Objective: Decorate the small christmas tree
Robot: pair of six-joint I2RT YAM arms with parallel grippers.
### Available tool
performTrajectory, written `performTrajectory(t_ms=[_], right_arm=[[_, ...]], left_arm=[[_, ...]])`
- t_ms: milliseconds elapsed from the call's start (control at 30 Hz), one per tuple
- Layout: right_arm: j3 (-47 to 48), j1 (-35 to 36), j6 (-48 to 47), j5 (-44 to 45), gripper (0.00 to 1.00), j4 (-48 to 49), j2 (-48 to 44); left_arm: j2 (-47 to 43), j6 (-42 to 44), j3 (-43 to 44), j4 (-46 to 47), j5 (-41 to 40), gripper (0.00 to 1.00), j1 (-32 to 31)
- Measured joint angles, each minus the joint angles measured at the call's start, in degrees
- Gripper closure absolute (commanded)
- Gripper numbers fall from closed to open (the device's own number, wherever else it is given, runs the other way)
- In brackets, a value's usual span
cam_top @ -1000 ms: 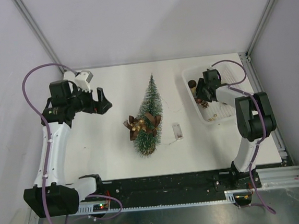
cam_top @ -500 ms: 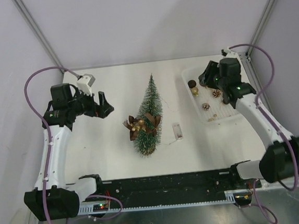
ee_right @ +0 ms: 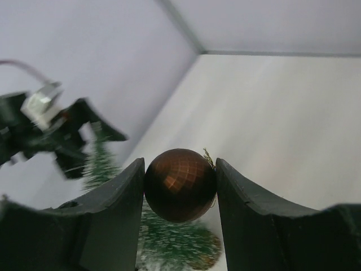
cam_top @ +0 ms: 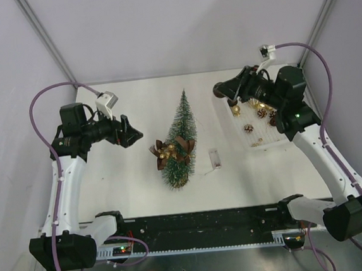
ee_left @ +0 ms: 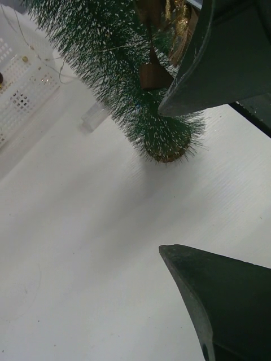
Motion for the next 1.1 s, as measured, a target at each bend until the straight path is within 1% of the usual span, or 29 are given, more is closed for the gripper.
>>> performTrajectory(t_ms=[133,233,300,433,533,600,667,733,833,967,1033,1100], right_arm=[[0.0,3.1,2.0,-7.6,0.56,7.9,0.8],[0.3,3.6,2.1,-7.8,0.60,8.9,0.9],[0.9,2.5,0.8,-4.4,0.61,6.2,0.9],[2.4,-2.4,-3.2,9.0,0.60,-3.7,2.2],[2.8,-5.1,-5.7,18.7,0.60,-9.6,6.4],[2.8,-5.8,-7.0,24.9,0.60,-13.6,11.1],[2.1,-5.8,-7.7,29.2,0.60,-16.1,14.9],[-0.1,-5.8,-7.9,32.5,0.59,-17.9,17.2],[-3.4,-5.8,-7.8,35.7,0.57,-19.5,17.7],[-4.1,-5.8,-8.0,38.9,0.51,-19.5,18.3],[-4.1,-5.8,-8.2,40.0,0.48,-19.1,19.4],[-4.1,-5.8,-8.3,40.7,0.42,-18.5,21.3]], left_arm=[[-0.1,0.3,0.0,0.0,1.6,0.00,0.0],[-0.5,0.7,0.0,0.0,1.9,0.00,0.0],[-1.0,0.9,-0.2,0.0,1.9,0.00,0.0],[-2.1,1.4,-0.9,0.0,1.9,0.00,0.0],[-2.1,1.7,-0.9,0.0,1.9,0.00,0.0],[-2.1,1.7,-0.9,0.0,1.9,0.00,0.0],[-2.1,1.7,-1.0,0.0,1.9,0.00,0.0],[-2.2,1.8,-1.2,0.0,1.7,0.00,0.0],[-2.7,2.3,-1.9,-0.1,1.3,0.00,0.0],[-2.7,2.8,-1.9,0.0,1.2,0.00,0.0],[-2.7,2.8,-1.9,0.0,1.2,0.00,0.0],[-2.7,2.8,-1.9,0.0,1.2,0.00,0.0]])
